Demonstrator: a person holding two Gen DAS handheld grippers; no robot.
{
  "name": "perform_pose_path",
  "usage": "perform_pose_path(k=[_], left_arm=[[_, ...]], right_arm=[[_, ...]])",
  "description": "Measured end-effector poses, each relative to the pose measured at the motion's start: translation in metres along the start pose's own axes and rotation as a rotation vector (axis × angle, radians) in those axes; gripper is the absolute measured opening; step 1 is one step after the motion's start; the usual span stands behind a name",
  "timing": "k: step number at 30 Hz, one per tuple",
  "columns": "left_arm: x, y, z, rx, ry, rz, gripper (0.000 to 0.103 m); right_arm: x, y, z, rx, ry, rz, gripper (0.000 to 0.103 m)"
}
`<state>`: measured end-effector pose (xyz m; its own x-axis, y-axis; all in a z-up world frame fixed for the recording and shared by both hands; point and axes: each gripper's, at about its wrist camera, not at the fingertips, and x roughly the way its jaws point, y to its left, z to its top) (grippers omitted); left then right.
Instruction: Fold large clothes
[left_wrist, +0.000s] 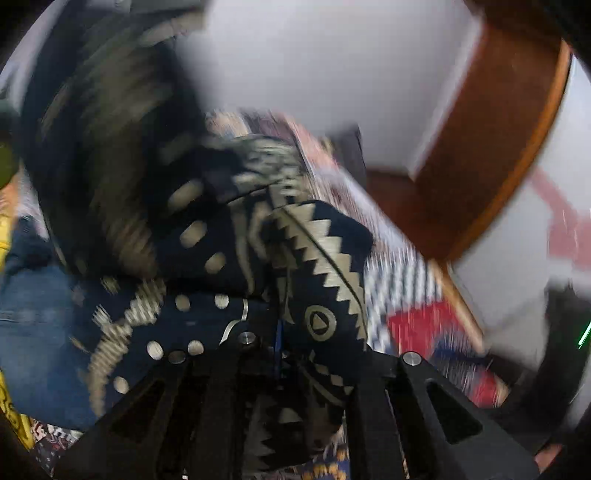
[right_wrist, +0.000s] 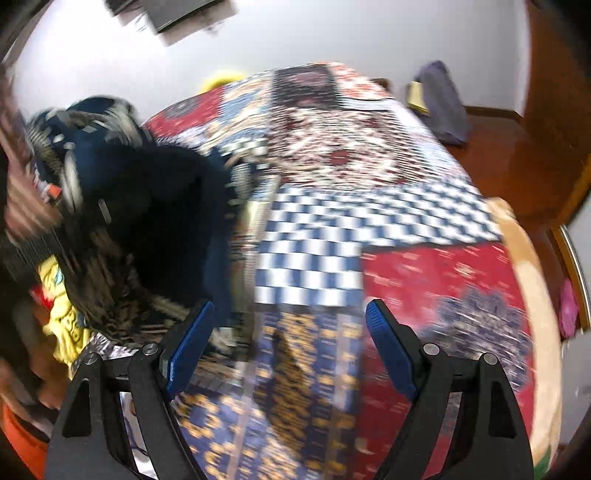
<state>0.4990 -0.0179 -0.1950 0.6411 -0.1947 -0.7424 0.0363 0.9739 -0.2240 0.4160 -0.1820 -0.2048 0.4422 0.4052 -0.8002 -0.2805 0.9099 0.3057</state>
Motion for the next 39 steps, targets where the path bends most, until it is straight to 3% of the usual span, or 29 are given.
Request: perform_pose_path(k=[3, 7, 10, 15, 17, 21, 23, 25, 29, 32, 36, 39], left_arm=[[0.017, 0.001, -0.026, 0.046, 0.118, -0.038, 0.008], [0.004, 0.002, -0.047, 0.14, 0.152, -0.118, 0.008], [-0.001, 0.009, -0.052, 0.153, 0.186, -0.146, 0.008], [-0.035, 0.005, -0.056, 0.183, 0.111, -0.167, 0.009], [-0.031, -0.001, -0.059, 0.184, 0.125, -0.119, 0.01], [-0.013, -0.007, -0.073, 0.236, 0.204, -0.083, 0.03], [-0.018, -0.013, -0.078, 0.252, 0.184, -0.074, 0.039], [-0.025, -0.02, -0.081, 0.254, 0.173, -0.085, 0.065], [-0.06, -0.022, -0.088, 0.262, 0.135, -0.114, 0.071], [-0.09, -0.002, -0.095, 0.238, 0.091, -0.091, 0.073], [-0.131, 0.037, -0.083, 0.208, 0.005, 0.056, 0.084], [-0.139, 0.075, -0.069, 0.156, -0.032, 0.165, 0.086]], right_arm=[[-0.009, -0.017, -0.002, 0.034, -0.009, -0.01, 0.081], [-0.012, -0.018, -0.003, 0.041, -0.014, -0.022, 0.081], [-0.019, -0.017, -0.006, 0.045, -0.024, -0.016, 0.081], [-0.037, -0.006, -0.007, 0.034, -0.066, 0.011, 0.081], [-0.039, -0.001, -0.005, 0.022, -0.074, 0.007, 0.081], [-0.048, 0.013, -0.006, 0.009, -0.082, 0.008, 0.081], [-0.052, 0.018, -0.009, -0.001, -0.085, 0.022, 0.081], [-0.059, 0.023, -0.011, -0.018, -0.086, 0.025, 0.081], [-0.068, 0.034, -0.011, -0.056, -0.079, 0.008, 0.081], [-0.073, 0.045, -0.01, -0.088, -0.103, -0.002, 0.081], [-0.068, 0.066, -0.005, -0.107, -0.116, 0.048, 0.081], [-0.052, 0.085, 0.001, -0.139, -0.108, 0.064, 0.081]])
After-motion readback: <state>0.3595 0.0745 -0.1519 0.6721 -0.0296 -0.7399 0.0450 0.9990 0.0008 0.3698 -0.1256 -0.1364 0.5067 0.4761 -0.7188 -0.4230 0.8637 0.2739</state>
